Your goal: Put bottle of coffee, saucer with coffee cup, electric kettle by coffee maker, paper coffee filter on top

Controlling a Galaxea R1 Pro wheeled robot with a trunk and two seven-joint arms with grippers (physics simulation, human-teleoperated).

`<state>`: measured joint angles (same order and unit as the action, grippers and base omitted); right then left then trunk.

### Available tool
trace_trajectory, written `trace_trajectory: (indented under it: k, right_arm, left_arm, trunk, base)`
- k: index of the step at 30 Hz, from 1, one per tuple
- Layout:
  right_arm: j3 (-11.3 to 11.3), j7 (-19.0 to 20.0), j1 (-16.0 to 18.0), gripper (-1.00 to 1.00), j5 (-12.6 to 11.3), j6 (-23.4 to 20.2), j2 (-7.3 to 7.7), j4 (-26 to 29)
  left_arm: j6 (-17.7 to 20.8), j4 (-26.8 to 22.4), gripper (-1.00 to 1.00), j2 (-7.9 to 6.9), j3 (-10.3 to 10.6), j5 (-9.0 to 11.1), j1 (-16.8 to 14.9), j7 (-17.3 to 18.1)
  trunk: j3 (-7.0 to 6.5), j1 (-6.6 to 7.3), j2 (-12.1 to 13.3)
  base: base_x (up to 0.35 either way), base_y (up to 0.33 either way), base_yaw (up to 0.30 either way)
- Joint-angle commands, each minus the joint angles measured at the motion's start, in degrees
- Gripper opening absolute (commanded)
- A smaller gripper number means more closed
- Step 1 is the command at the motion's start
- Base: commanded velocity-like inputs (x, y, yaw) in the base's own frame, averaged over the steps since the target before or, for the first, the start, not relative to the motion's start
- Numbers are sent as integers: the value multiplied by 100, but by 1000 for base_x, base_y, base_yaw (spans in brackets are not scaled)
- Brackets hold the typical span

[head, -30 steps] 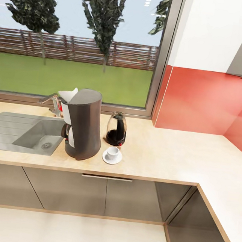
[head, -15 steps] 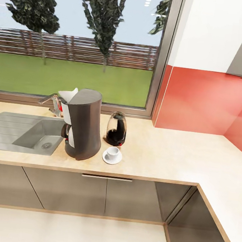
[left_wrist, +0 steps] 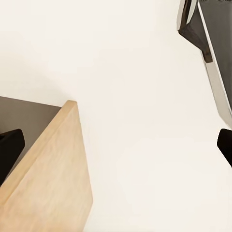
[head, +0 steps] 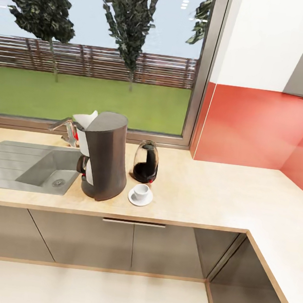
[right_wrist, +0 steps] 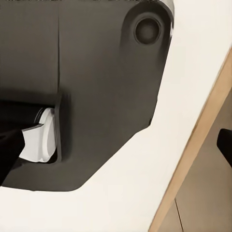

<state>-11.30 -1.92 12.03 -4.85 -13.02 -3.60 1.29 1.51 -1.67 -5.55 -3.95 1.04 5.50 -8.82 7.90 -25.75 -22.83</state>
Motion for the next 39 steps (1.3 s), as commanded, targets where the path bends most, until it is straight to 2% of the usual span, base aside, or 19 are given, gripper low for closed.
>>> trace_trajectory:
  k: [1, 11, 13, 14, 16, 20, 39]
  right_arm:
    - [-51, -20, 1, 100, -51, -34, -1, 11]
    - [-49, -16, 1, 100, -62, 102, -26, 15]
    - [-39, -18, 1, 100, -64, 495, -1, 19]
    - [-49, -19, 1, 100, -61, 1067, 5, 20]
    - [-53, -19, 1, 100, -63, 1536, 1, 20]
    - [-48, -19, 1, 100, -68, 2049, -6, 20]
    - [-48, -19, 1, 100, -62, 2137, 0, 20]
  left_arm:
    - [16, -18, 100, 1, -37, 11, 4, -6]
    - [16, -18, 100, 1, -44, 11, 4, 2]
    - [10, -18, 100, 1, -45, 11, 4, 3]
    - [-8, -18, 100, 1, -45, 11, 4, 3]
    - [-30, -18, 100, -1, -45, 11, 4, 4]
    - [-56, -18, 100, -9, -49, 11, 4, 11]
    - [-97, -54, 100, 32, -100, 49, 4, 18]
  trunk:
    - [2, -3, -10]
    - [-65, -3, -10]
    - [-66, -3, -10]
    - [-66, -3, -10]
    - [-66, -3, -10]
    - [-66, -3, -10]
    - [-66, -3, -10]
  base:
    - [0, 0, 0]
    - [0, 0, 0]
    - [0, 0, 0]
    - [0, 0, 0]
    - [0, 0, 0]
    - [0, 0, 0]
    - [0, 0, 0]
